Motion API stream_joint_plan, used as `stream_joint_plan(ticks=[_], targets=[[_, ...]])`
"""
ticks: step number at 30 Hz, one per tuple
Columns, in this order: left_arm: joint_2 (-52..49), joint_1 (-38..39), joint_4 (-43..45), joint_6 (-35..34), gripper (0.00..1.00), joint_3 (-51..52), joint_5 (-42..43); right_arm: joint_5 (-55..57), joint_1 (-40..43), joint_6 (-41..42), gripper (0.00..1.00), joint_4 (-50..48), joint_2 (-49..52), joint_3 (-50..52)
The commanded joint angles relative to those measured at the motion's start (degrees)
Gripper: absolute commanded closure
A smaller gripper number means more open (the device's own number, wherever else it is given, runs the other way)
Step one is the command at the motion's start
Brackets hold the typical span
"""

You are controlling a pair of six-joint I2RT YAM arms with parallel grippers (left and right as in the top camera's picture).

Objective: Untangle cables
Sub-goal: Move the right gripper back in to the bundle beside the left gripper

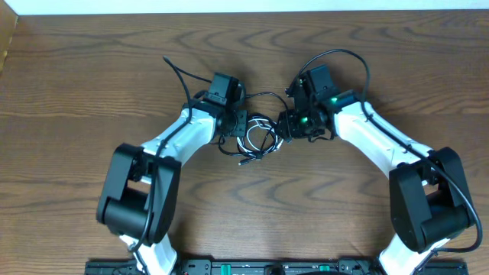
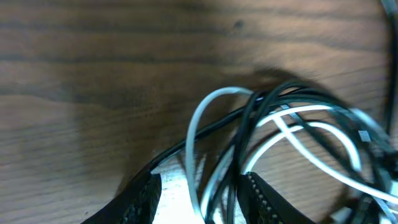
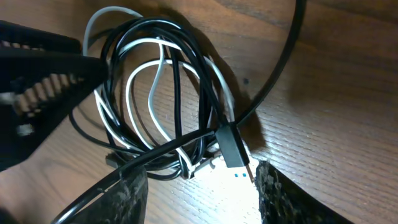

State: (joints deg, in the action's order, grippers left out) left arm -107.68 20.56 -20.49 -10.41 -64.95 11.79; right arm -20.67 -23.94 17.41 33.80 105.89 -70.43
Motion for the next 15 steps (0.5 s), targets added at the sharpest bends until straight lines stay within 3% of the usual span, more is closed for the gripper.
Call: stream_joint_plan(ticks=[1, 2, 6, 11, 15], targets=[[-3.32, -0.24, 0.28, 0.94, 0.62, -1.18, 0.66, 5.46, -1.42, 0.85, 0.47, -0.44, 0.22, -1.01], [-3.65, -0.24, 0.44, 0.94, 0.71, -1.18, 0.66, 6.86, -1.62, 0.85, 0.47, -0.76, 0.22, -1.01], [-3.98, -0.24, 0.52, 0.92, 0.91, -1.18, 0.68, 10.51, -2.1, 1.07, 0.46, -5.07, 0.24, -0.83], [-3.98, -0.24, 0.52, 0.94, 0.92, -1.18, 0.68, 10.4, -2.16, 2.51, 0.37, -10.21, 0.74, -0.72], [-3.98, -0.24, 0.46, 0.94, 0.92, -1.18, 0.66, 10.01, -2.4, 0.66, 0.32, -5.77, 0.96, -0.72]])
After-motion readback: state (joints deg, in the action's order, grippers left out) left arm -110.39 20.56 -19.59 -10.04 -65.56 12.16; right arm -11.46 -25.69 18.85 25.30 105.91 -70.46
